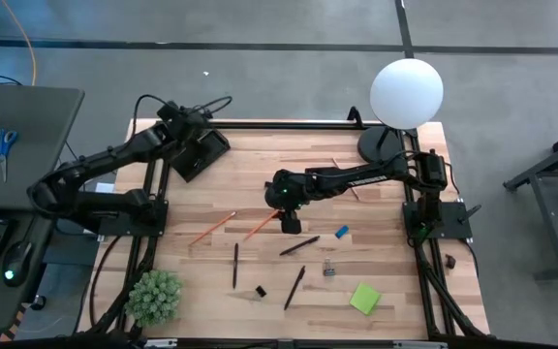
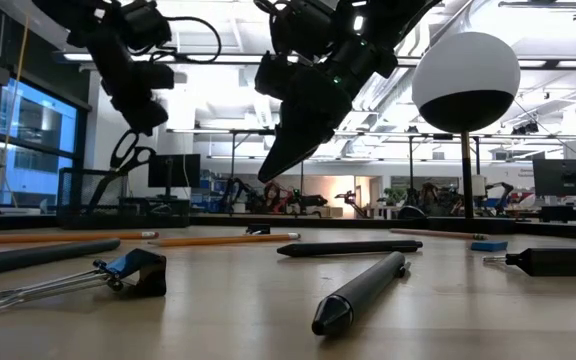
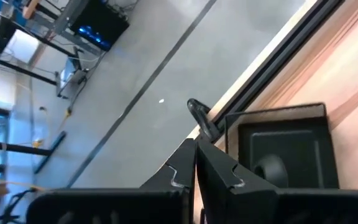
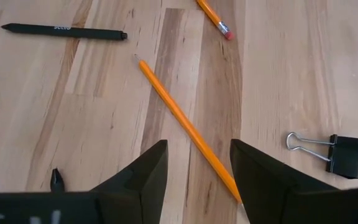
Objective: Pick and place office supplies into organizer
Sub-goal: Put the orange pencil into the black desk organizer
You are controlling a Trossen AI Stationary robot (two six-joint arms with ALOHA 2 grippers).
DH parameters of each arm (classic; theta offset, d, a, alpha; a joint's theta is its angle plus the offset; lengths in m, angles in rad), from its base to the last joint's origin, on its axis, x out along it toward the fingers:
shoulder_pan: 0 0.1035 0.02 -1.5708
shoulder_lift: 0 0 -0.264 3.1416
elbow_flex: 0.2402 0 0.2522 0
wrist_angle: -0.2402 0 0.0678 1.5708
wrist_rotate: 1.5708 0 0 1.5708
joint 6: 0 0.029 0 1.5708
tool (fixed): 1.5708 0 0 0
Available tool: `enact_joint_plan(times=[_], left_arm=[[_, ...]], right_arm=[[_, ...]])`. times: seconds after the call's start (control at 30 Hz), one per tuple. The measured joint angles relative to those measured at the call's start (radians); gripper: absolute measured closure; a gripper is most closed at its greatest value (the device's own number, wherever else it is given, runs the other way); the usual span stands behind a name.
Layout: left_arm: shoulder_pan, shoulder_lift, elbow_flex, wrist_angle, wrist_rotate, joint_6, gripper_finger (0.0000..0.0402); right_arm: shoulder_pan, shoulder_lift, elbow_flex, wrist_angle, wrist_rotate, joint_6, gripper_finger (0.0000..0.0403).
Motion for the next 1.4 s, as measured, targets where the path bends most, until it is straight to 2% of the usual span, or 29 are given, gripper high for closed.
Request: enact_joint_plan(times=[0.13,0.27,0.47,0.57,0.63,0.73,0.8,1.03,1.1,1.17,1.23,1.3,1.4], left_arm=[[0.025,0.0,0.0,0.038,0.067,0.01,0.0397],[0.023,-0.005,0.002,0.027,0.076,0.018,0.0397],[-0.06,-0.045,0.134,-0.106,0.149,-0.057,0.0397],[-0.132,-0.078,0.213,-0.174,0.235,-0.111,0.0397],[-0.184,-0.104,0.239,-0.2,0.332,-0.148,0.0397],[-0.264,-0.148,0.225,-0.252,0.462,-0.205,0.0397],[-0.326,-0.182,0.191,-0.296,0.489,-0.259,0.0398],[-0.546,-0.264,0.02,-0.317,0.436,-0.506,0.0399],[-0.59,-0.259,-0.01,-0.331,0.359,-0.562,0.04],[-0.634,-0.231,-0.022,-0.355,0.271,-0.6,0.0401],[-0.671,-0.188,-0.026,-0.379,0.232,-0.629,0.04],[-0.702,-0.153,-0.026,-0.352,0.233,-0.64,0.0401],[-0.751,-0.092,-0.025,-0.283,0.253,-0.646,0.0399]], right_arm=[[0.0,0.0,0.0,0.0,0.0,-0.002,0.0237],[0.0,0.0,0.0,0.0,0.0,-0.002,0.0237],[-0.001,0.0,0.0,0.001,0.0,-0.025,0.0237],[-0.001,0.0,0.0,0.0,0.0,-0.023,0.0237],[-0.001,0.0,0.0,0.0,0.0,-0.023,0.0237],[-0.001,0.0,0.0,-0.018,-0.004,-0.004,0.0237],[0.0,0.0,0.0,-0.044,-0.015,0.011,0.0237],[0.0,0.0,0.0,-0.095,-0.006,0.031,0.0238],[0.0,0.0,0.0,-0.094,-0.007,0.044,0.0238],[0.004,0.0,0.0,-0.093,-0.006,0.064,0.0238],[0.013,0.0,0.0,-0.091,0.004,0.076,0.0238],[0.03,0.0,0.0,-0.086,0.028,0.067,0.0238],[0.064,0.0,0.0,-0.066,0.125,0.03,0.0238]])
